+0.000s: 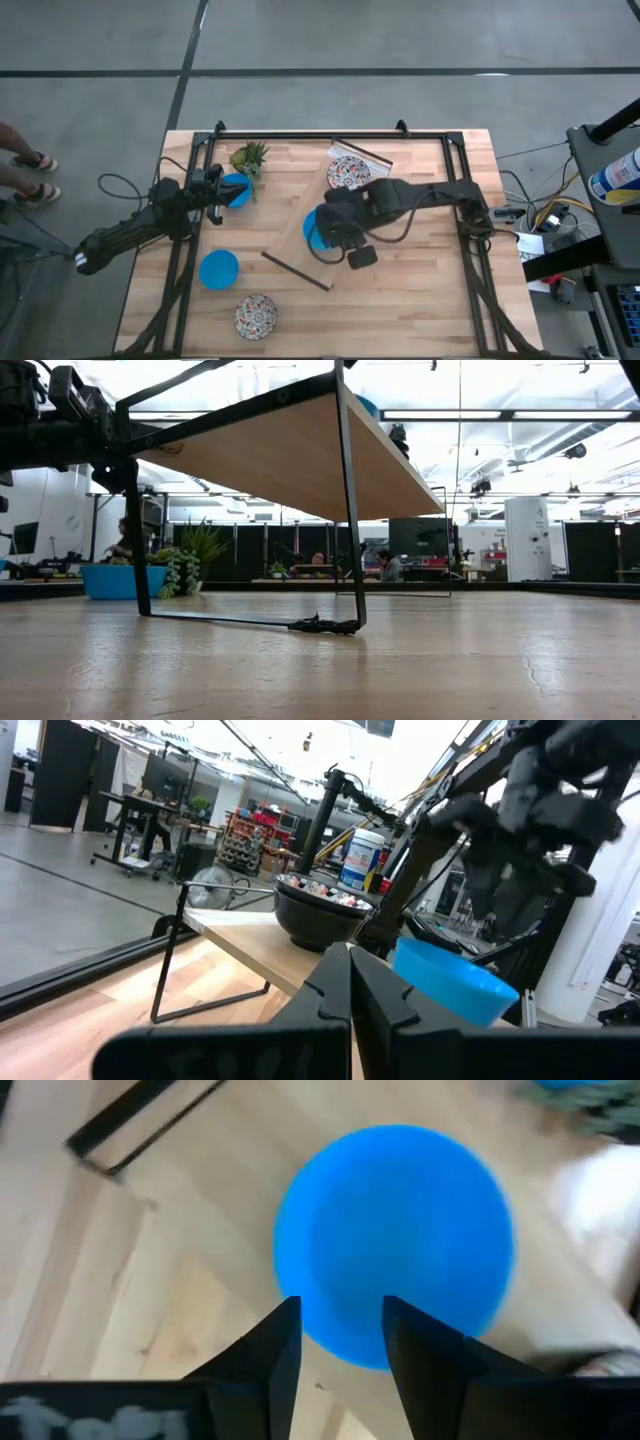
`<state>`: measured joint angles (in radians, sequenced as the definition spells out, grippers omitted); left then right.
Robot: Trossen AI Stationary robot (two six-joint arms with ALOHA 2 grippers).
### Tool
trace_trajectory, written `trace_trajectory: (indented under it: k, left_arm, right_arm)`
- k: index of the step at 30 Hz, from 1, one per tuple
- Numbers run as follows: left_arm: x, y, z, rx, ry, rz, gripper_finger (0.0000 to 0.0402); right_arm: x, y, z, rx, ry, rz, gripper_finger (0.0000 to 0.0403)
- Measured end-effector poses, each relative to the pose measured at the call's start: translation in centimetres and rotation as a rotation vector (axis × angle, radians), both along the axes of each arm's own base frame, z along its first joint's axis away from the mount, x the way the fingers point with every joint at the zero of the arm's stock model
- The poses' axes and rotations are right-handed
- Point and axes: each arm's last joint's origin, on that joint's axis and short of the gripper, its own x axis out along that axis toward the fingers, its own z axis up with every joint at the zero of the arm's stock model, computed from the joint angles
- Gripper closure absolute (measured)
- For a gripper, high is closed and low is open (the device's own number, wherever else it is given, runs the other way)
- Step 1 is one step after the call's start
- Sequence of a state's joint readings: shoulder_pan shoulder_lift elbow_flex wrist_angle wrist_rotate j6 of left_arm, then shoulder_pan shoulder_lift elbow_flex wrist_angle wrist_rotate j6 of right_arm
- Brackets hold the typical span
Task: Pick & Place Mini bowls
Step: Stack the top blue bowl on the blue bowl on the shelf
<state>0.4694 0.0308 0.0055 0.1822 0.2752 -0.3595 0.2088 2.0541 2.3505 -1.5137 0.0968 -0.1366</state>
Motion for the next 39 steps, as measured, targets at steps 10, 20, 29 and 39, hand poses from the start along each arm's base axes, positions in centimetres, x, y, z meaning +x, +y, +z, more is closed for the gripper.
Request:
trace_trajectory:
  k: [10,20,29,39]
  left_arm:
    - [0.0,0.0,0.0,0.001,-0.001,0.0,0.0402]
    - [-0.5,-0.2,1.9,-0.493,-0.292,-0.147,0.0402]
    - [-0.8,0.6,2.1,-0.894,-0.535,0.007,0.0402]
    - [-0.4,0.5,4.3,-0.846,-0.392,0.016,0.0341]
  right_arm:
    - [-1.0,-2.9,3.9,0.039,-0.239,-0.255,0.0282]
    - [-1.8,-4.7,6.4,0.128,-0.401,-0.388,0.03]
    - [-1.6,-5.2,6.8,0.135,-0.452,-0.402,0.032]
    - [-1.3,-5.2,6.8,0.111,-0.46,-0.366,0.0339]
